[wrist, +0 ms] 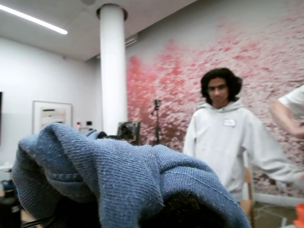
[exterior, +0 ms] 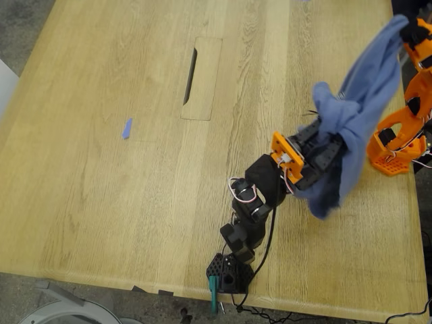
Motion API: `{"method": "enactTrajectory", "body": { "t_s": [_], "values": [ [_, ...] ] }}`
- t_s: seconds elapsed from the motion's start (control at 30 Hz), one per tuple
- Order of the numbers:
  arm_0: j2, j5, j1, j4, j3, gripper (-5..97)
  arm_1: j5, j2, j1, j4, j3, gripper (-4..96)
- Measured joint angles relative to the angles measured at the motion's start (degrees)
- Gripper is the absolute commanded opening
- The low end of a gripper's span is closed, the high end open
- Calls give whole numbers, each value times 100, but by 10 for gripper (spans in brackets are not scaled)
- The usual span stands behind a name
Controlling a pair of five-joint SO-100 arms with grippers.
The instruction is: Fold a T-shirt
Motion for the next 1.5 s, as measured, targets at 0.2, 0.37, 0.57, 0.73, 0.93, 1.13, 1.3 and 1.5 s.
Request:
{"method": "enactTrajectory", "body": {
  "t_s": [0.2, 0.37, 0.57, 0.73, 0.93, 1.13, 1.3, 1.5],
  "values": [
    [0, -18, 659, 0, 18, -2, 62, 0, -606, 554, 0, 0],
    [0, 26, 1081, 141, 193, -2, 132, 26, -686, 949, 0, 0],
    [0, -501, 1107, 800, 237, -3, 176, 44, -976, 1327, 9, 0],
    [9, -1160, 606, 1564, 237, -3, 431, 123, -1028, 1854, 35, 0],
    [44, -1600, 290, 2540, 237, -3, 773, 352, -1028, 2355, 281, 0],
    [369, -1934, 97, 3727, 237, -3, 1072, 1151, -1028, 2452, 1556, 0],
    [677, -2180, -220, 4843, 237, -3, 1230, 1547, -932, 2663, 2180, 0],
    [905, -2364, -422, 5186, 413, -3, 1336, 2057, -817, 2663, 2936, 0]
  ]
}}
